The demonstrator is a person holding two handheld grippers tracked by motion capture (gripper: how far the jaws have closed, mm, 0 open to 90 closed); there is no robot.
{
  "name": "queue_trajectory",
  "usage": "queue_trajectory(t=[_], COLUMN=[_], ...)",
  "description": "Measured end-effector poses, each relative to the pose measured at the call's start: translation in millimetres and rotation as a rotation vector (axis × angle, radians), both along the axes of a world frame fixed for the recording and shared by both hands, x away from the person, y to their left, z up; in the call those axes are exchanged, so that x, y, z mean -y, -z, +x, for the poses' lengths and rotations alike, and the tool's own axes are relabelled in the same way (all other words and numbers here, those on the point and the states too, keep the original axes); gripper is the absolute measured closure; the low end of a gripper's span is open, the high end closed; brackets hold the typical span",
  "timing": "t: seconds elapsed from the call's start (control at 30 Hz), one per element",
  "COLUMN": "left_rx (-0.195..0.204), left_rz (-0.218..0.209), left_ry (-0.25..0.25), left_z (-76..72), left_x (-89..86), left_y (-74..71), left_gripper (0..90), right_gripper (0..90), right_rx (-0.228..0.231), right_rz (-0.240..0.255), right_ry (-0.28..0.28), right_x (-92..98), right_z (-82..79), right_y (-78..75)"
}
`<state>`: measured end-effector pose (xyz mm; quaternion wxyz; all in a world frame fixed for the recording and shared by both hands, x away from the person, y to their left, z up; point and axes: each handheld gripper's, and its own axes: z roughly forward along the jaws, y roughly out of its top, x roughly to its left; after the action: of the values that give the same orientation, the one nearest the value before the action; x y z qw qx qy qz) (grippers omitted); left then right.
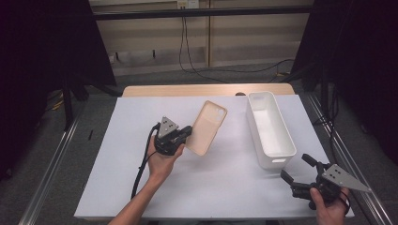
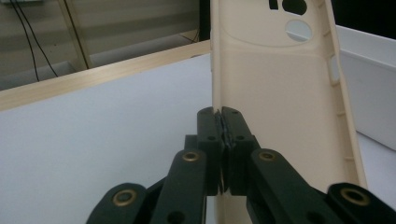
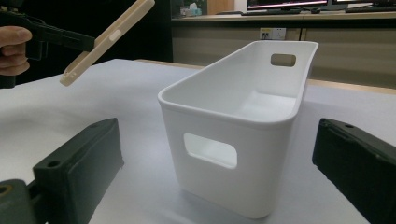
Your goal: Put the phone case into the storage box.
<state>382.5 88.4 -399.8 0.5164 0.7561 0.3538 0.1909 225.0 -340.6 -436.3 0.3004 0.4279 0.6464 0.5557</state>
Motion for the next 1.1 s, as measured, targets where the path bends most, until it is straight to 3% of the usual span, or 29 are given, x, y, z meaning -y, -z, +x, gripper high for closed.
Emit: queue_trajectory(t=[0.33, 0.47, 0.67, 1.1], left_rx=[0.037, 0.041, 0.074, 0.061], left_rz=[-0.029, -0.061, -0.052, -0.065], left_ry=[-0.016, -0.022, -0.027, -0.018], left_z=[-7.4, -13.2, -22.4, -41.6], left_x=[-12.2, -17.6, -23.3, -32.4], left_y=[-10.3, -11.2, -8.5, -0.7], left_gripper=[87.6, 87.5, 87.6, 87.5], right_gripper=[0.4, 0.0, 0.0, 0.0], right_rx=[0.004, 0.009, 0.015, 0.023], right_rz=[0.004, 0.009, 0.020, 0.026], right_ry=[-0.002, -0.005, -0.009, -0.008], right_x=[0.5, 0.6, -0.9, -6.2], right_z=[0.7, 0.9, 1.0, 1.6], right_y=[0.2, -0.2, -1.4, -6.1])
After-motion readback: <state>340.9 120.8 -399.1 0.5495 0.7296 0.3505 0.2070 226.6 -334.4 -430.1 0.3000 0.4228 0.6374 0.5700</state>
